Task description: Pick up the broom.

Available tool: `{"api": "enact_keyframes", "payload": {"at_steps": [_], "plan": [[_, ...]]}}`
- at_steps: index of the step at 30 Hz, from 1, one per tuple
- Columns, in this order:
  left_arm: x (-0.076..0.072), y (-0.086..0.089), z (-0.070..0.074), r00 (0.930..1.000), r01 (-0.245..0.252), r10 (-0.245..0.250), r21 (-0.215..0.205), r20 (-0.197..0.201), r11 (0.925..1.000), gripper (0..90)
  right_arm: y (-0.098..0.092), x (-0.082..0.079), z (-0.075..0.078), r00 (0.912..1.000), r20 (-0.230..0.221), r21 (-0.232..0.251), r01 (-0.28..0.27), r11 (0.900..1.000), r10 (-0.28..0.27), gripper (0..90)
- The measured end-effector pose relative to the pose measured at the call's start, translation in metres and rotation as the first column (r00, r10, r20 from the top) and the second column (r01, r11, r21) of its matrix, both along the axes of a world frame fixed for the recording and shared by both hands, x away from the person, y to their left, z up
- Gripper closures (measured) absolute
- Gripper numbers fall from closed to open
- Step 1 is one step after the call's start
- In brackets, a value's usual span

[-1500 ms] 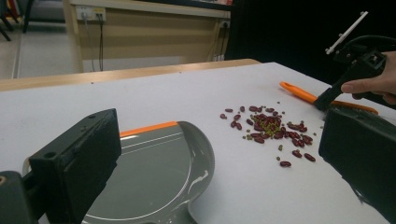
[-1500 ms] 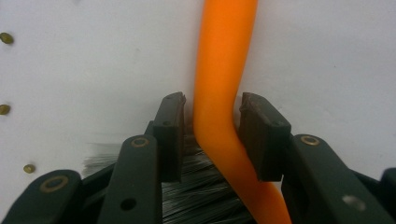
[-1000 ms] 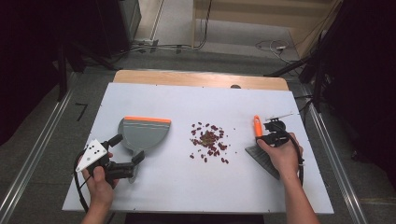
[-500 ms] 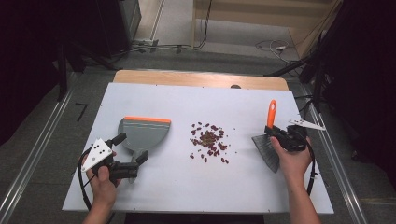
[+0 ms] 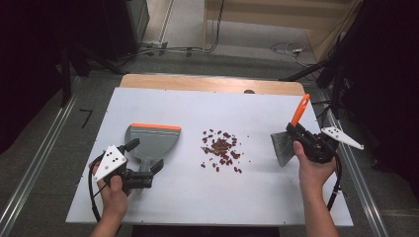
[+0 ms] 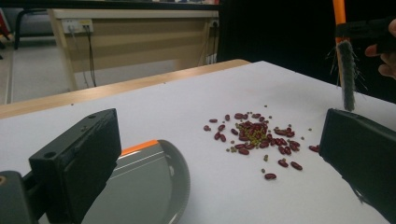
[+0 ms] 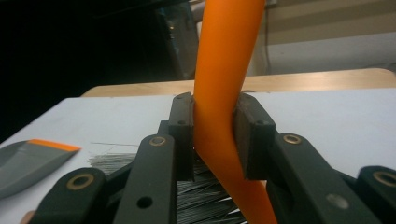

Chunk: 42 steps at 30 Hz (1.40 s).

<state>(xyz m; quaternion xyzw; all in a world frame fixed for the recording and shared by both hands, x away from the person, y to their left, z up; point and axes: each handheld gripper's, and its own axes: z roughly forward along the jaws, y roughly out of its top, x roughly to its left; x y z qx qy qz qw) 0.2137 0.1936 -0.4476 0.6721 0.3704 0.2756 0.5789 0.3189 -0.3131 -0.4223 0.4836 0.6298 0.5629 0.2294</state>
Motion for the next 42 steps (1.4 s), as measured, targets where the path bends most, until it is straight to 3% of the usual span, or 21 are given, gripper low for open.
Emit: {"api": "enact_keyframes", "payload": {"at_steps": [3, 9, 14, 22, 23, 25, 27, 29, 34, 42], "plan": [[0.001, -0.006, 0.003, 1.0, 0.009, -0.009, 0.007, -0.001, 0.9999, 0.0, 0.006, -0.003, 0.005, 0.9997, 0.023, -0.001, -0.009, 1.0, 0.009, 69.4], [0.005, -0.029, 0.012, 0.9981, 0.059, -0.059, -0.001, -0.019, 0.9983, 0.0, 0.038, -0.017, 0.022, 0.993, 0.083, -0.004, -0.084, 0.996, 0.084, 69.4], [0.006, -0.049, 0.018, 0.9949, 0.097, -0.097, 0.012, -0.026, 0.9952, 0.0, 0.066, -0.028, 0.03, 0.9827, 0.108, -0.017, -0.15, 0.989, 0.151, 69.4], [0.006, -0.071, 0.021, 0.9853, 0.155, -0.156, -0.023, -0.069, 0.9876, 0.0, 0.106, -0.046, 0.037, 0.9616, 0.133, -0.021, -0.24, 0.971, 0.24, 69.5], [0.005, -0.075, 0.021, 0.982, 0.172, -0.173, -0.026, -0.076, 0.9848, 0.0, 0.11, -0.048, 0.038, 0.9577, 0.136, -0.02, -0.253, 0.967, 0.253, 69.4], [0.004, -0.085, 0.021, 0.9687, 0.227, -0.231, -0.048, -0.092, 0.9727, 0.0, 0.119, -0.053, 0.04, 0.9513, 0.145, -0.025, -0.271, 0.962, 0.272, 69.4], [0.003, -0.088, 0.021, 0.9653, 0.24, -0.244, -0.053, -0.091, 0.9692, 0.0, 0.127, -0.057, 0.041, 0.945, 0.154, -0.032, -0.287, 0.957, 0.288, 69.4], [0.0, -0.099, 0.021, 0.9548, 0.276, -0.28, -0.05, -0.101, 0.9599, 0.0, 0.134, -0.062, 0.042, 0.9395, 0.16, -0.036, -0.301, 0.953, 0.303, 69.4], [-0.004, -0.117, 0.021, 0.9449, 0.298, -0.302, -0.045, -0.127, 0.9534, 3.9, 0.149, -0.072, 0.042, 0.9277, 0.173, -0.043, -0.328, 0.944, 0.331, 69.4], [-0.006, -0.13, 0.016, 0.954, 0.255, -0.254, -0.017, -0.159, 0.9669, 24.2, 0.17, -0.085, 0.041, 0.9124, 0.178, -0.062, -0.364, 0.93, 0.369, 69.4]]}}
